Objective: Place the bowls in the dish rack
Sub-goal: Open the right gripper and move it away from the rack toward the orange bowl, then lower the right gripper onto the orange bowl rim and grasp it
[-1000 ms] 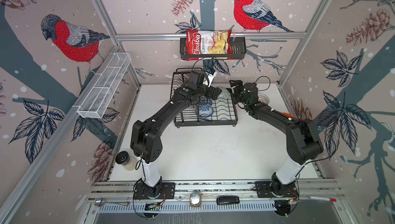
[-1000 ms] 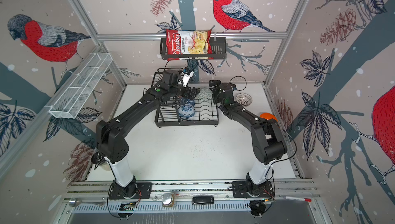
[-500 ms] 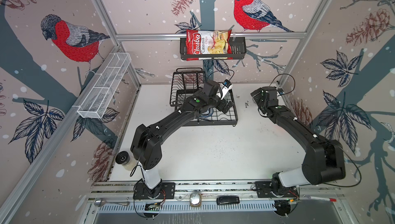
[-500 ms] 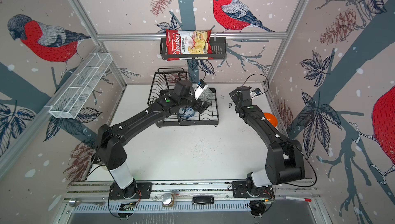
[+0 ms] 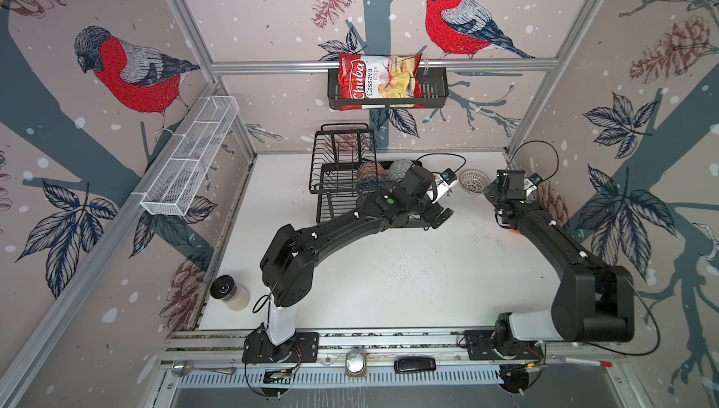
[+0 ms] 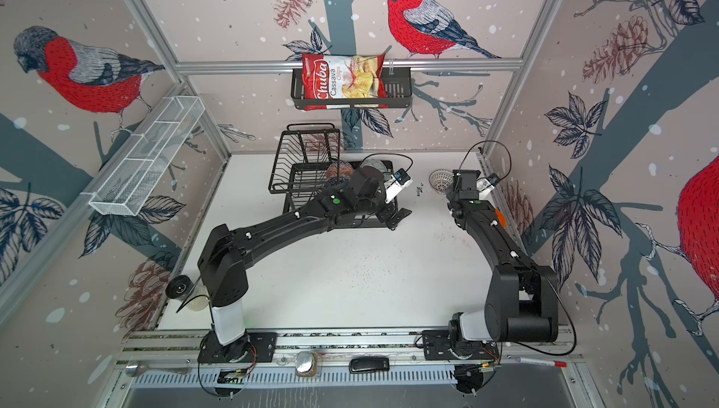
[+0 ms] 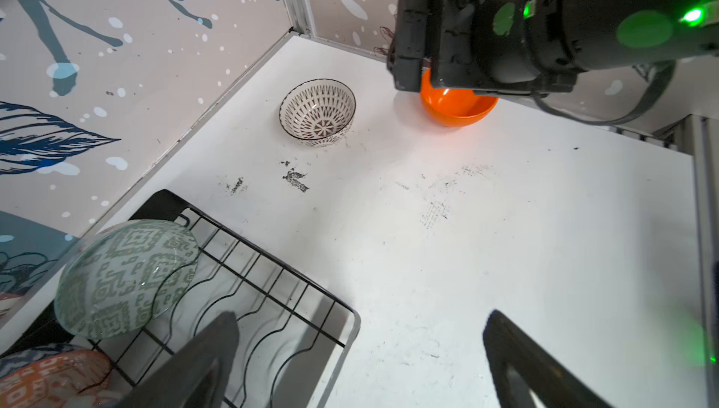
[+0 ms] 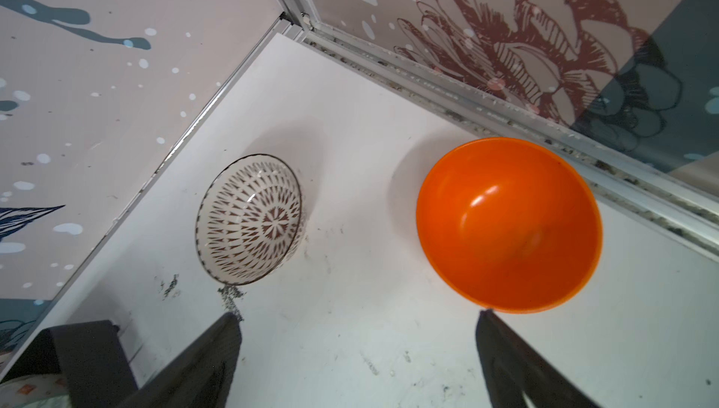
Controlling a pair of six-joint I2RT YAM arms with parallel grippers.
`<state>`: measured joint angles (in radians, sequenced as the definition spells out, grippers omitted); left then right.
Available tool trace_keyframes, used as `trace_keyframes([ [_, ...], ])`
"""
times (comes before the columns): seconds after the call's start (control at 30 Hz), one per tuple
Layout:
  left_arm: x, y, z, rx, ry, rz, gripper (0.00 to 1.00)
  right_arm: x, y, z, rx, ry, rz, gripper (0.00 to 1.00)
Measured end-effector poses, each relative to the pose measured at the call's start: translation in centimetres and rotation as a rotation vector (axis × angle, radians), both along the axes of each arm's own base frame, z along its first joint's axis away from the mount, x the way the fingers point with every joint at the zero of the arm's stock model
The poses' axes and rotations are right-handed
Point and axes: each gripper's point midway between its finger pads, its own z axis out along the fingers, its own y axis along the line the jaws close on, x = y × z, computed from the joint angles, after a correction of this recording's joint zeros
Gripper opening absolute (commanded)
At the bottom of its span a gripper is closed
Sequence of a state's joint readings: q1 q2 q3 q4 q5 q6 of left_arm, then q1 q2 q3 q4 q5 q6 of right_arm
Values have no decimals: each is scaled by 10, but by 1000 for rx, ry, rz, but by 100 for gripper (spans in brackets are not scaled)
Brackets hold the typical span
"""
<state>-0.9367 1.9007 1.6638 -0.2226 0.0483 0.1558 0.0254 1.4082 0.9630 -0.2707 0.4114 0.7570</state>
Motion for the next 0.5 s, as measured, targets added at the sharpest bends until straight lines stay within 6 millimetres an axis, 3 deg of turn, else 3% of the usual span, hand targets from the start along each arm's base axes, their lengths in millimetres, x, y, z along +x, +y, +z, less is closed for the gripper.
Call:
trace_keyframes([
  [0.23,-6,2,-13,22,-36,36,98,-13,-20,-33,-26,104,-16,87],
  [0.5,-14,1,-25,55,-77,38,98,-20,-36,-52,-44,165,-38,74],
])
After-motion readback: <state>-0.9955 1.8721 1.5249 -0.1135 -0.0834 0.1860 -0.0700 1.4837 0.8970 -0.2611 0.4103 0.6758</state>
